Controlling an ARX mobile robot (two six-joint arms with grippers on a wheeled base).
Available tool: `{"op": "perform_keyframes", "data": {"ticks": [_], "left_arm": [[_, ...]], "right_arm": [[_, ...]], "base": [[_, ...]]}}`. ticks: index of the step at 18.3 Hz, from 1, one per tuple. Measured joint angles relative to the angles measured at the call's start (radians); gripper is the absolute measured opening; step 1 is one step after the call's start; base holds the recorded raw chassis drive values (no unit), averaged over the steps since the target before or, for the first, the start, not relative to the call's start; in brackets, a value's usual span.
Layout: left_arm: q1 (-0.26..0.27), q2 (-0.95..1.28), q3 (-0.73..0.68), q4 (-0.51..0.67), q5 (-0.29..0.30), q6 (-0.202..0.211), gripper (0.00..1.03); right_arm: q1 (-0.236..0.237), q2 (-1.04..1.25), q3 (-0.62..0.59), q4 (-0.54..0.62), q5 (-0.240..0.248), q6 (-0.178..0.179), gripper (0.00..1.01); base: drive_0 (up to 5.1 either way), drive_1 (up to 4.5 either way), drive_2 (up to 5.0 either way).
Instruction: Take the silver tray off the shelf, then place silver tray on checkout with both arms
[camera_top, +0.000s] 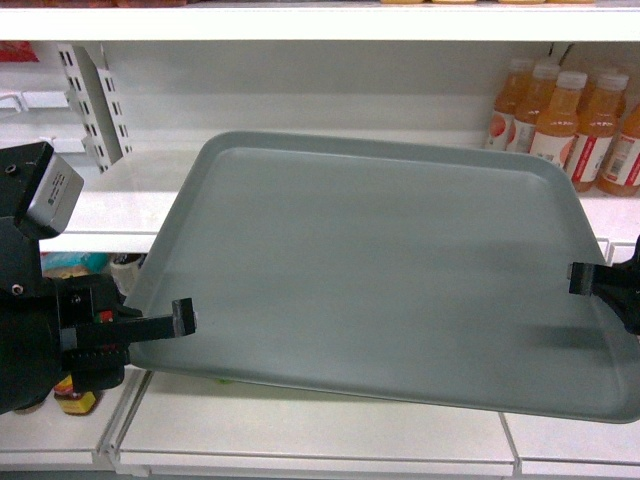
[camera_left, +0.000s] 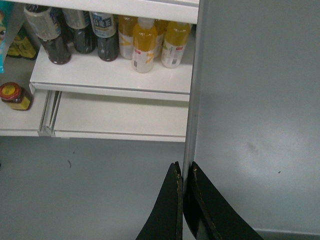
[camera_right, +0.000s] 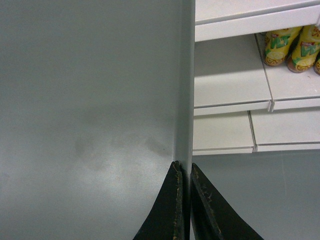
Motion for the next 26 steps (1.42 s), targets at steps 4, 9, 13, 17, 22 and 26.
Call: {"op": "perform_keyframes", "data": {"ticks": [4, 9, 13, 17, 22, 26], "left_arm": [[0.001, 0.0, 0.0, 0.003, -0.001, 0.003, 0.03], [-0.002, 0.0, 0.0, 0.004, -0.002, 0.003, 0.03], [0.001, 0.0, 0.0, 0.003, -0.002, 0.003, 0.03], [0.0, 0.0, 0.0, 0.003, -0.001, 0.003, 0.03], [-0.001, 0.0, 0.0, 0.004, -0.002, 0.003, 0.03], [-0.002, 0.0, 0.0, 0.006, -0.003, 0.003, 0.03]], "right_arm": [[0.0, 0.0, 0.0, 0.002, -0.001, 0.0, 0.03], [-0.001, 0.0, -0.001, -0.003, -0.001, 0.0, 0.03], [0.0, 0.0, 0.0, -0.002, -0.002, 0.0, 0.03], [0.0, 0.0, 0.0, -0.001, -0.002, 0.0, 0.03], [-0.001, 0.0, 0.0, -0.003, -0.001, 0.0, 0.03], [-0.001, 0.0, 0.0, 0.0, -0.001, 0.0, 0.03]], "base": [[0.1, -4.25, 4.4], [0.2, -4.15, 4.5], [0.2, -4.16, 4.5], [0.1, -4.24, 4.4], [0.1, -4.23, 4.4], [0.1, -4.22, 4.4]]}}
